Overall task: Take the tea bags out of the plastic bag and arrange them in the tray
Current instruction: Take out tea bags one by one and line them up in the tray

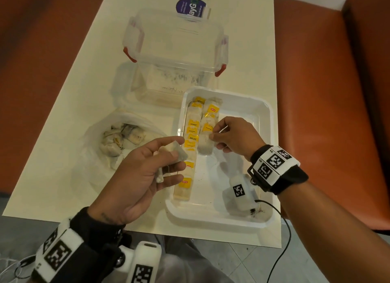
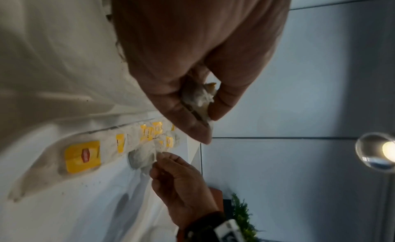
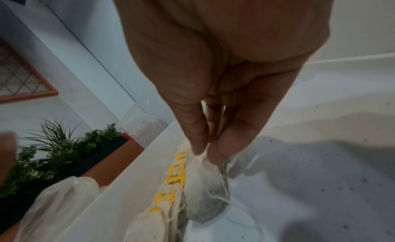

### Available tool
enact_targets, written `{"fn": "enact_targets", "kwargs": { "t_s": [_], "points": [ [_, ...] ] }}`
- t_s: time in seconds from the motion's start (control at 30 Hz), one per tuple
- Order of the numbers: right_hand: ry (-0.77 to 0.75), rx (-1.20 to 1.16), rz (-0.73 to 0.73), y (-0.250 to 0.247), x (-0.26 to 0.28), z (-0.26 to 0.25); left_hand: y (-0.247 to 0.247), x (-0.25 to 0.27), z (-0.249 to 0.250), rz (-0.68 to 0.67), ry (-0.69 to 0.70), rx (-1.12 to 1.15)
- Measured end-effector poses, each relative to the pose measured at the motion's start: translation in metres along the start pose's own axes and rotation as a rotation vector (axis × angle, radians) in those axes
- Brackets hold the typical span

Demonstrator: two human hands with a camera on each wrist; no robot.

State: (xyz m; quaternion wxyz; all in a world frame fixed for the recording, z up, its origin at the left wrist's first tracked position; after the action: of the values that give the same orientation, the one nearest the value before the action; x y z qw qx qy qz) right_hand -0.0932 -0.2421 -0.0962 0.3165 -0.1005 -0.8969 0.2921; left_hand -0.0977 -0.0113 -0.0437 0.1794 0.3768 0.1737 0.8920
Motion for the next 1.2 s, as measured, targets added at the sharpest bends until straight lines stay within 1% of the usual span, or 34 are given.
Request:
{"fn": "enact_targets", "kwargs": {
  "t_s": [0.07, 0.13, 0.23, 0.3, 0.37, 0.43, 0.5, 0.6, 0.67, 0.8, 0.87, 1.0, 1.07, 1.13, 1.2],
  "points": [
    [-0.039, -0.012, 0.032, -0.005, 0.014, -0.009, 0.002, -0.004, 0.000, 0.018, 0.049, -0.105],
    [-0.110, -0.086, 0.015, -0.007, 0.034, -0.023, 0.006, -0.010, -0.001, 0.005, 0.090, -0.206],
    [-0.181, -0.235, -0.137, -0.001, 0.066, -0.041, 0.018, -0.015, -0.003, -0.112, 0.133, -0.363],
    [-0.209, -0.235, -0.230, 0.004, 0.080, -0.043, 0.026, -0.017, -0.003, -0.193, 0.136, -0.432],
    [-0.231, -0.236, -0.244, 0.003, 0.084, -0.041, 0.031, -0.017, -0.001, -0.241, 0.131, -0.449],
    [-0.225, -0.285, -0.217, -0.002, 0.085, -0.037, 0.034, -0.017, 0.001, -0.256, 0.130, -0.436],
    [-0.206, -0.336, -0.201, -0.007, 0.085, -0.034, 0.033, -0.018, 0.002, -0.226, 0.132, -0.413],
    [-0.179, -0.413, -0.203, -0.010, 0.086, -0.030, 0.028, -0.022, 0.000, -0.125, 0.124, -0.357],
    [-0.164, -0.449, -0.212, -0.010, 0.087, -0.028, 0.026, -0.024, -0.001, -0.084, 0.119, -0.342],
    [-0.145, -0.478, -0.208, -0.009, 0.089, -0.025, 0.028, -0.023, 0.000, -0.077, 0.149, -0.393],
    [-0.160, -0.455, -0.190, -0.010, 0.091, -0.023, 0.029, -0.022, 0.000, -0.083, 0.170, -0.438],
    [-0.247, -0.372, -0.127, -0.015, 0.093, -0.026, 0.035, -0.020, 0.003, -0.125, 0.245, -0.590],
    [-0.264, -0.393, -0.087, -0.018, 0.092, -0.026, 0.038, -0.018, 0.006, -0.130, 0.288, -0.645],
    [-0.238, -0.454, -0.072, -0.019, 0.091, -0.023, 0.039, -0.017, 0.008, -0.096, 0.336, -0.655],
    [-0.219, -0.504, -0.096, -0.019, 0.094, -0.023, 0.039, -0.016, 0.009, -0.033, 0.414, -0.689]
  ]
}}
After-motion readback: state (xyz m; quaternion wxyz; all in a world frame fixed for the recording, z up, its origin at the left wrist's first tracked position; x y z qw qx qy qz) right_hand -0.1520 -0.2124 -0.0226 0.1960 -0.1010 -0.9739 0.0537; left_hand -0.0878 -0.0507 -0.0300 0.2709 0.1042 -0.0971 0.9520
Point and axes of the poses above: each hand's wrist, its own x-axis away from the middle knuckle, its own y-axis out of the palm, z = x × y, the point moved 6 cm from there along -x, towards the middle knuckle, and after that the axes turned 3 degrees about x, right-handed, at the moved point
